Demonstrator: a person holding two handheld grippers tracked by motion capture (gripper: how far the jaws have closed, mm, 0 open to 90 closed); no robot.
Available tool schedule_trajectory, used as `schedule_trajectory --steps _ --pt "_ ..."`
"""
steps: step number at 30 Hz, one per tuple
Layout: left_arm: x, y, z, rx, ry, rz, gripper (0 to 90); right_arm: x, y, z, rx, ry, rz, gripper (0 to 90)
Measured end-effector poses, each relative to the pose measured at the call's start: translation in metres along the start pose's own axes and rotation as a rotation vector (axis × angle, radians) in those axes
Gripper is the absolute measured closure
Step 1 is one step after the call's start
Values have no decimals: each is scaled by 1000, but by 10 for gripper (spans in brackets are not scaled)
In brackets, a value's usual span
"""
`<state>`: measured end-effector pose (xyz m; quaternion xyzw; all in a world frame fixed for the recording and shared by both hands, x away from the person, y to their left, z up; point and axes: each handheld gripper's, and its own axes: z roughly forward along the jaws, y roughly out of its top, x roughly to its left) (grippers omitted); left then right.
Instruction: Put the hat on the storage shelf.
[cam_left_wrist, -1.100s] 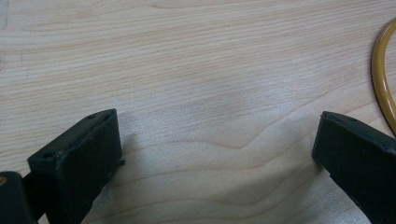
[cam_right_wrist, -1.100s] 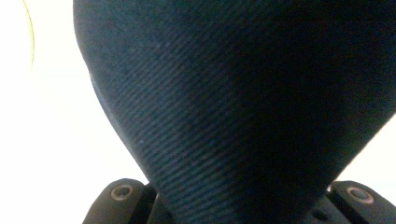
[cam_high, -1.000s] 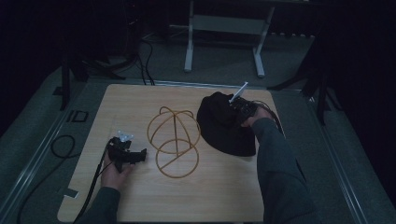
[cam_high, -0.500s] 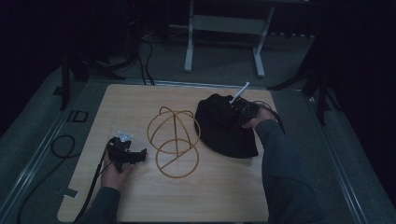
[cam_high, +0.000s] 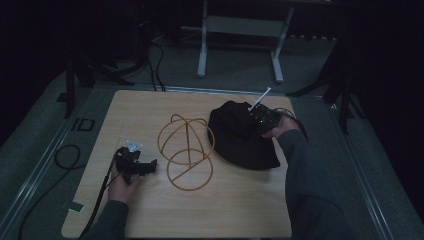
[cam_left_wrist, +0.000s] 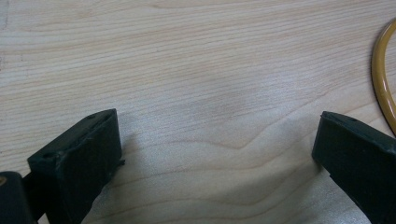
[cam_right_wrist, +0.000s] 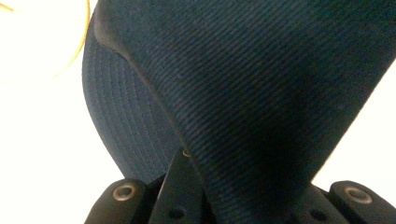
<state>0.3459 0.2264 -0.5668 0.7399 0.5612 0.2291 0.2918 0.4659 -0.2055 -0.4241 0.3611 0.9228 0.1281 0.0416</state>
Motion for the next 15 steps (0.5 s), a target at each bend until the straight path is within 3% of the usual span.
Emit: schedule_trajectory --steps 8,15 --pt "0 0 0 0 0 0 15 1 -4 -15 -61 -3 -7 881" --pt "0 0 0 0 0 0 15 2 -6 -25 -80 10 -21 881"
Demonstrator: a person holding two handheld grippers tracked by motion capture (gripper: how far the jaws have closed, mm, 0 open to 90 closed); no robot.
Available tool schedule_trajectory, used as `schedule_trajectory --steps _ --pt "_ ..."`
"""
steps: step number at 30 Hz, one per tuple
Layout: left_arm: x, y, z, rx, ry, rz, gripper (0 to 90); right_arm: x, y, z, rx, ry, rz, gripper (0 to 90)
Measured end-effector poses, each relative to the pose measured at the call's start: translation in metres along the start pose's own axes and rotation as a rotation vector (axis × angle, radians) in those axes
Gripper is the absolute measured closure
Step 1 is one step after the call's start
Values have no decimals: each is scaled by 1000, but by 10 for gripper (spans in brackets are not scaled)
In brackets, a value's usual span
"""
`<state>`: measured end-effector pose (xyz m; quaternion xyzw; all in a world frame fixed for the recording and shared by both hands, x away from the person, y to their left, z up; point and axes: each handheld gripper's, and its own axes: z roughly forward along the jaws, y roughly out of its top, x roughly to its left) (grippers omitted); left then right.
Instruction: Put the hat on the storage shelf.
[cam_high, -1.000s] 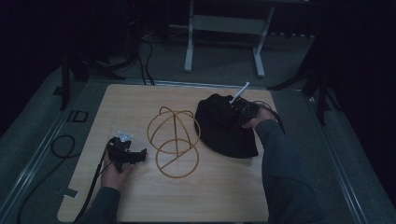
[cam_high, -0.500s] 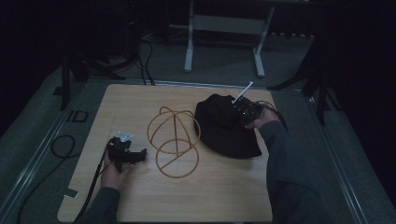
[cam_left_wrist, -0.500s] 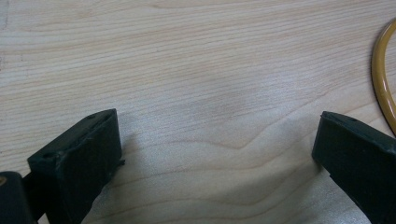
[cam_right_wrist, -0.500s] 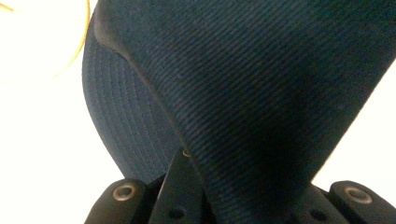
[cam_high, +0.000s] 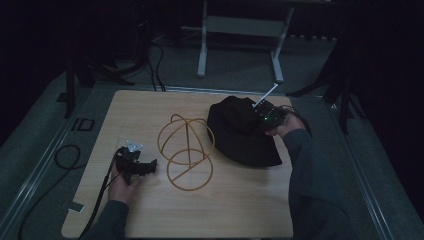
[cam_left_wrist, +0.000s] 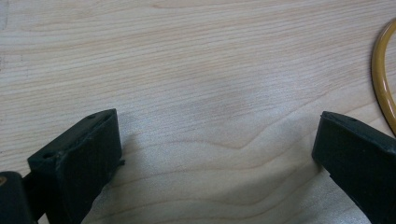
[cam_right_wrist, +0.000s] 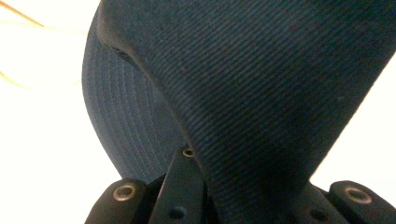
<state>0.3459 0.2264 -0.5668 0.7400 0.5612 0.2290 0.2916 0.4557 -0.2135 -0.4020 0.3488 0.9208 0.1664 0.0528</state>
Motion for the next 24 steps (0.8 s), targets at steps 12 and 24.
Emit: schedule_trajectory --steps 12,24 --pt "0 0 0 -2 1 -1 15 4 -2 -16 -45 17 -16 880" --pt "0 0 0 -3 1 -3 15 10 0 -33 -78 35 -51 880"
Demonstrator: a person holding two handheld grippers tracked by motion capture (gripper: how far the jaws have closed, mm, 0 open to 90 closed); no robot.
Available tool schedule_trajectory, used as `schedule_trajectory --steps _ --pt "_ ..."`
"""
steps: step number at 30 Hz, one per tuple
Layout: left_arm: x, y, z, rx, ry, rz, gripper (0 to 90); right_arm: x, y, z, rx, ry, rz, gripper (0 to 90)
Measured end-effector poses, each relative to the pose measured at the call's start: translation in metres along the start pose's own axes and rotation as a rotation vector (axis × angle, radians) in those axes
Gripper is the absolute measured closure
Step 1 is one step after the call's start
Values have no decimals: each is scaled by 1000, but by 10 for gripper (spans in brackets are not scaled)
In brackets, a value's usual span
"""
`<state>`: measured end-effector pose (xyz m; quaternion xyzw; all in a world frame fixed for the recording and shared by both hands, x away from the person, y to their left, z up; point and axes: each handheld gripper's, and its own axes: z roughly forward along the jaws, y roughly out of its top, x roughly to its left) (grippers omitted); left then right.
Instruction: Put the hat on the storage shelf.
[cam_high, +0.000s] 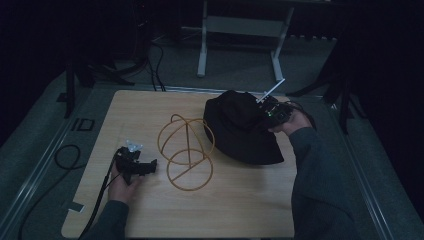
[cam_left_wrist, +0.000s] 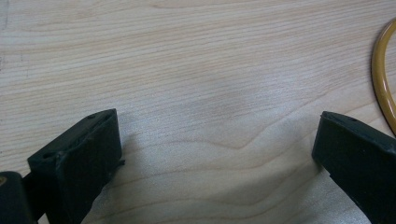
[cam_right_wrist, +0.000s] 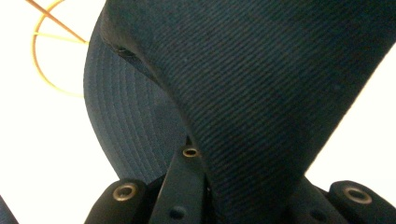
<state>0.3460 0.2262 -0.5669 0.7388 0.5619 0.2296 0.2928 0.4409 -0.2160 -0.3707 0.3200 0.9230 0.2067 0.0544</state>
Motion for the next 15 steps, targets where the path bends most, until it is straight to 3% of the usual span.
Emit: schedule_trajectory --steps 6,15 --pt "0 0 0 0 0 0 16 4 2 -7 -14 -29 -19 880" --pt "0 0 0 0 0 0 15 4 -2 -16 -35 -3 -26 879"
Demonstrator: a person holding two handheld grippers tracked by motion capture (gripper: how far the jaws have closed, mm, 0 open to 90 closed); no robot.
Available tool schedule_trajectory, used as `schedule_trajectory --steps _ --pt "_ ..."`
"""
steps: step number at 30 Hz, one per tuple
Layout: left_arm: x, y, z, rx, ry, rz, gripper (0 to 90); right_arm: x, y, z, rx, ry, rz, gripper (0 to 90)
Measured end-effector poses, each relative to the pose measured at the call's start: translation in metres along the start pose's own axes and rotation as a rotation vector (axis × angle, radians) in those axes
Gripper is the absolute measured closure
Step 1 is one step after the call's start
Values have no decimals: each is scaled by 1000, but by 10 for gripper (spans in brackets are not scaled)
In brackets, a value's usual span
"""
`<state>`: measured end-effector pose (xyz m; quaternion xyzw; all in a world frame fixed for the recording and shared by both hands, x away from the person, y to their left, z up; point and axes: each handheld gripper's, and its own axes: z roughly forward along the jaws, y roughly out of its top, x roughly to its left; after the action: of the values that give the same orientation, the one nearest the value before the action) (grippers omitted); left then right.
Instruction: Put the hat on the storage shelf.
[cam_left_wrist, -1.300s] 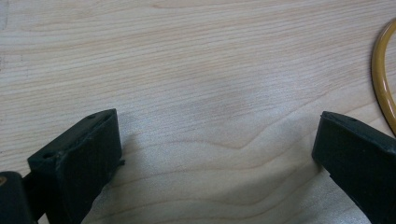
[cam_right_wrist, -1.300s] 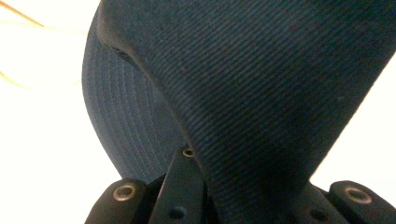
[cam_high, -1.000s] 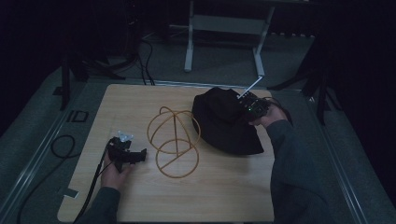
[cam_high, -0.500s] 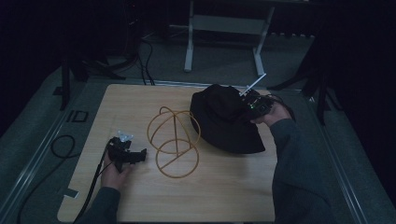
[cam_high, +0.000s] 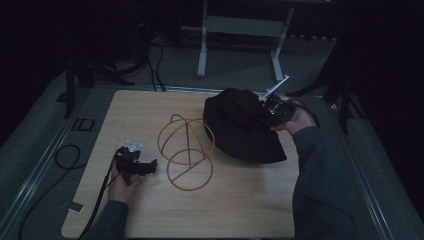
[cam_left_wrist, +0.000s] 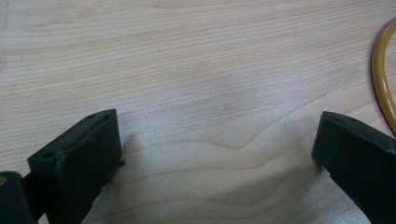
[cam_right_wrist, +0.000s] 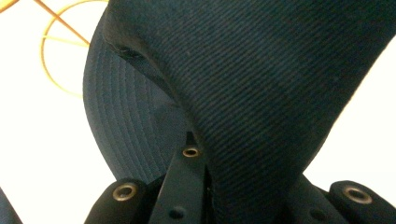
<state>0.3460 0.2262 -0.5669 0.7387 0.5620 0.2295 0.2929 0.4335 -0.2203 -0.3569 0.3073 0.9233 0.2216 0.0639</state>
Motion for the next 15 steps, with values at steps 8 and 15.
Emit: schedule_trajectory --steps 8,15 --pt "0 0 0 1 0 0 15 2 -3 -9 -23 24 -19 879" --pt "0 0 0 2 -1 1 15 2 -7 -21 -52 25 -25 879"
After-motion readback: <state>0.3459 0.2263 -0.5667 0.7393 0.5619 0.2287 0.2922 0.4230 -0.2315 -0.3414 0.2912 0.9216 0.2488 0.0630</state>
